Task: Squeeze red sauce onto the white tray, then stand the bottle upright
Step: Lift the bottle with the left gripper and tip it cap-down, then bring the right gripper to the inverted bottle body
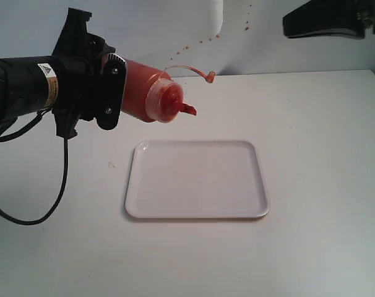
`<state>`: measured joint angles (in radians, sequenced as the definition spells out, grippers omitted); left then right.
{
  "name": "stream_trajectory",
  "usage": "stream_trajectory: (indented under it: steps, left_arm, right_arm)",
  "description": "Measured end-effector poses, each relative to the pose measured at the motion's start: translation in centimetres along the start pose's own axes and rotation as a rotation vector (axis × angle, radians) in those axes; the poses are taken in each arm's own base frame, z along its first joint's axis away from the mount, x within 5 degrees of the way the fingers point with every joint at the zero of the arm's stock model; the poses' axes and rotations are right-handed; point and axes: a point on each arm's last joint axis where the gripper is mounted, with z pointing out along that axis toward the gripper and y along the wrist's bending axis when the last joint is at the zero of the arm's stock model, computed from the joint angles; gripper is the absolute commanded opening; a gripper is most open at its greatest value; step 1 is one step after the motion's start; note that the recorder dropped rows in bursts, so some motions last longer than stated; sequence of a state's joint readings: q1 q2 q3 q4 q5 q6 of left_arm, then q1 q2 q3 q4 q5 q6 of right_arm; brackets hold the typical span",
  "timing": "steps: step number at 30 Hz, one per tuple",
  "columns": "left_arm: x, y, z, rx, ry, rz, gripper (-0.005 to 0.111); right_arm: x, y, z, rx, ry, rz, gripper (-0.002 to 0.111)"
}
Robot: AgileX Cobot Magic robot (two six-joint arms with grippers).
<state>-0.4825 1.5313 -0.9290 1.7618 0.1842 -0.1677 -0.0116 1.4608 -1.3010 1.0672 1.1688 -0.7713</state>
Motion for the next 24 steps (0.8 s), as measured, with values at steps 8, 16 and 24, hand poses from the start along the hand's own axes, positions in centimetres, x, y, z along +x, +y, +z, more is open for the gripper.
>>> stream_trajectory:
  steps: [8, 16, 24]
  left_arm:
    - [0.6, 0.1, 0.0, -0.003, 0.068, 0.197, 0.000]
    - [0.8, 0.3, 0.0, -0.001, 0.090, 0.371, 0.000]
    - [0.5, 2.5, 1.2, -0.046, 0.124, 0.441, 0.000]
  right_arm:
    - [-1.9, -5.8, 5.2, -0.219, -0.071, 0.208, 0.000]
    - [-2.5, -7.6, 6.7, -0.297, -0.223, 0.090, 0.000]
    - [-1.8, -7.9, 6.9, -0.226, -0.184, -0.305, 0.023]
